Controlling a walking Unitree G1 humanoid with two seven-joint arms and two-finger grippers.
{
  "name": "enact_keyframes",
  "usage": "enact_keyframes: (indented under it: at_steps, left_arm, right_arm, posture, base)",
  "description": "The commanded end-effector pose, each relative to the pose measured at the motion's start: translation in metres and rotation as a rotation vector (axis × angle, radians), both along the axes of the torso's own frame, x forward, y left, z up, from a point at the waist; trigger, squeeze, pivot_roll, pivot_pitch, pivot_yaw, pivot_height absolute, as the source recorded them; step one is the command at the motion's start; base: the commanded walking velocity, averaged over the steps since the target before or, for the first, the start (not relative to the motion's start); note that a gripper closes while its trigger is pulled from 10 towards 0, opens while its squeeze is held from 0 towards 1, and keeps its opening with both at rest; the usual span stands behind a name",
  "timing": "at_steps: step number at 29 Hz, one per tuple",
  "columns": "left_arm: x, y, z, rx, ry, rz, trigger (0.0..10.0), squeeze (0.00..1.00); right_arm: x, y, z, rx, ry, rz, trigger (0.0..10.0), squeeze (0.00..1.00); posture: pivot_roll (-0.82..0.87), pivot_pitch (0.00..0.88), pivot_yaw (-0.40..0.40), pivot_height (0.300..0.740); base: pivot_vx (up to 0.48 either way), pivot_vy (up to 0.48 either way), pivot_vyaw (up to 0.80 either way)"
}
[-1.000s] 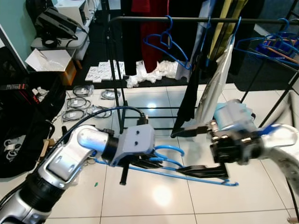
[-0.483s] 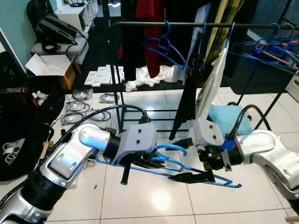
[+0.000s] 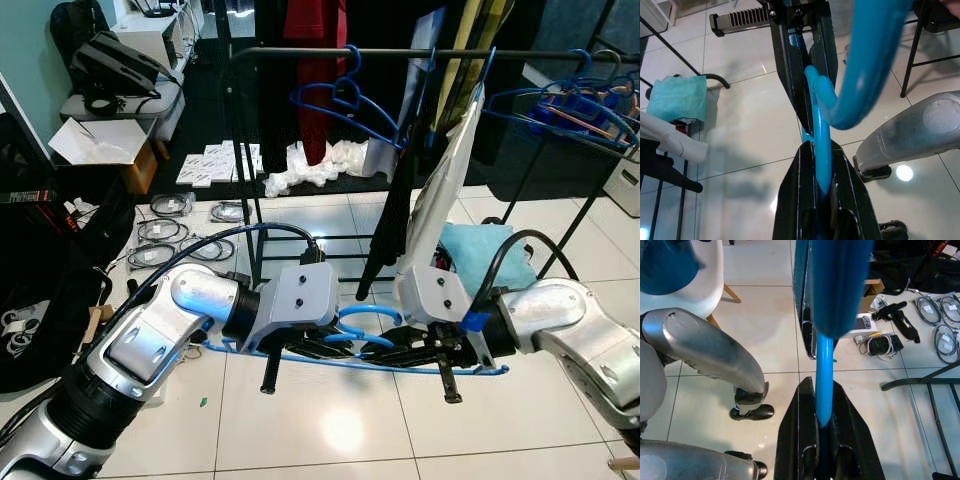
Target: Hang hanger
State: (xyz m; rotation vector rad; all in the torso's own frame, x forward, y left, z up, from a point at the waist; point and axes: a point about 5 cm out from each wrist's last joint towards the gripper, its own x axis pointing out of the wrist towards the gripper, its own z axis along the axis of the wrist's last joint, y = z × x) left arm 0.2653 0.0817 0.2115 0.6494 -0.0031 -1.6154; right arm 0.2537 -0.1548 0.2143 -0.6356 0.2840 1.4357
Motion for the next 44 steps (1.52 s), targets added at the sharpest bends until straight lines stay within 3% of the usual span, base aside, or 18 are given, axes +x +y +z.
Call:
enact_keyframes:
  at_steps: [1,7,8,15,19,22,24,27,28,32,33,34,35,36,37,39,41,44]
  left_arm:
    - [-0.004,-0.004,0.004,0.014,-0.025,-0.043,10.0,0.00]
    - [-0.004,-0.003,0.004,0.016,-0.030,-0.048,10.0,0.00]
    - [-0.004,-0.002,0.003,0.015,-0.016,-0.057,10.0,1.00]
    - [-0.001,0.002,0.003,0.019,-0.014,-0.048,10.0,1.00]
    - [0.017,0.016,-0.001,0.077,-0.071,0.077,10.0,1.00]
    - [0.035,0.035,-0.008,0.106,-0.092,0.223,10.0,1.00]
    - [0.043,0.043,-0.012,0.090,-0.081,0.303,10.0,1.00]
    - [0.060,0.069,-0.031,0.031,-0.040,0.552,10.0,1.00]
    - [0.060,0.069,-0.031,0.031,-0.040,0.552,10.0,1.00]
    - [0.072,0.111,-0.071,-0.087,0.062,0.981,10.0,1.00]
    - [0.072,0.111,-0.071,-0.087,0.062,0.981,10.0,1.00]
    - [0.070,0.122,-0.089,-0.099,0.088,1.101,10.0,1.00]
    - [0.064,0.130,-0.114,-0.115,0.153,1.231,10.0,0.58]
    - [0.064,0.130,-0.114,-0.115,0.153,1.231,10.0,0.58]
    - [0.058,0.133,-0.130,-0.119,0.198,1.308,10.0,0.00]
    - [0.040,0.125,-0.169,-0.168,0.377,1.420,10.0,0.00]
    - [0.028,0.114,-0.190,-0.196,0.487,1.470,10.0,0.00]
    - [0.023,0.107,-0.199,-0.200,0.526,1.498,10.0,0.00]
  right_arm:
    - [0.000,0.001,-0.005,-0.029,0.012,0.005,0.0,0.00]
    - [0.000,0.002,-0.006,-0.037,0.008,0.005,0.0,0.00]
    - [0.000,0.002,-0.007,-0.042,0.007,0.004,0.0,0.00]
    - [0.000,0.000,-0.009,-0.055,0.009,-0.004,0.0,0.00]
    - [0.000,-0.006,-0.013,-0.072,0.025,-0.032,0.0,0.00]
    - [0.008,-0.025,-0.024,-0.078,0.035,-0.168,0.0,0.00]
    - [0.013,-0.035,-0.031,-0.063,0.043,-0.250,0.0,0.00]
    - [0.023,-0.064,-0.058,-0.024,0.064,-0.498,0.0,0.00]
    - [0.023,-0.064,-0.058,-0.024,0.064,-0.498,0.0,0.00]
    - [0.016,-0.096,-0.107,0.059,0.151,-0.843,0.0,0.00]
    - [0.016,-0.096,-0.107,0.059,0.151,-0.843,0.0,0.00]
    - [0.013,-0.103,-0.124,0.069,0.169,-0.934,1.9,0.00]
    - [0.008,-0.109,-0.144,0.086,0.215,-1.048,10.0,0.00]
    - [0.008,-0.109,-0.144,0.086,0.215,-1.048,10.0,0.00]
    - [0.004,-0.112,-0.157,0.095,0.247,-1.118,10.0,0.00]
    - [-0.003,-0.109,-0.184,0.102,0.283,-1.217,10.0,0.00]
    - [-0.009,-0.103,-0.200,0.092,0.291,-1.258,10.0,0.00]
    - [-0.011,-0.099,-0.207,0.095,0.290,-1.277,10.0,0.00]
  posture:
    - [-0.09,0.049,0.019,0.740]
    - [-0.08,0.047,0.018,0.740]
    - [-0.08,0.047,0.018,0.740]
    - [-0.09,0.055,0.018,0.740]
    - [-0.08,0.061,0.016,0.740]
    - [-0.08,0.062,0.016,0.740]
    - [-0.08,0.063,0.016,0.740]
    - [-0.07,0.068,0.015,0.740]
    - [-0.07,0.068,0.015,0.740]
    - [-0.07,0.076,0.014,0.740]
    - [-0.07,0.076,0.014,0.740]
    - [-0.07,0.079,0.012,0.740]
    - [-0.07,0.083,0.011,0.740]
    - [-0.07,0.083,0.011,0.740]
    - [-0.07,0.083,0.011,0.740]
    - [-0.06,0.083,0.011,0.740]
    - [-0.07,0.082,0.008,0.740]
    - [-0.07,0.081,0.008,0.740]
  base:
    - [0.000,0.000,0.00]
    - [0.000,0.000,0.00]
    - [0.000,0.000,0.00]
    - [0.000,0.000,0.00]
    - [0.000,0.000,0.00]
    - [0.000,0.000,0.00]
    - [0.000,0.000,0.00]
    - [0.000,0.000,0.00]
    - [0.000,0.000,0.00]
    - [0.000,0.000,0.00]
    - [0.000,0.000,0.00]
    - [0.000,0.000,0.00]
    - [0.000,0.000,0.00]
    - [0.000,0.000,0.00]
    - [0.000,0.000,0.00]
    - [0.000,0.000,0.00]
    - [0.000,0.000,0.31]
    - [0.000,0.000,0.63]
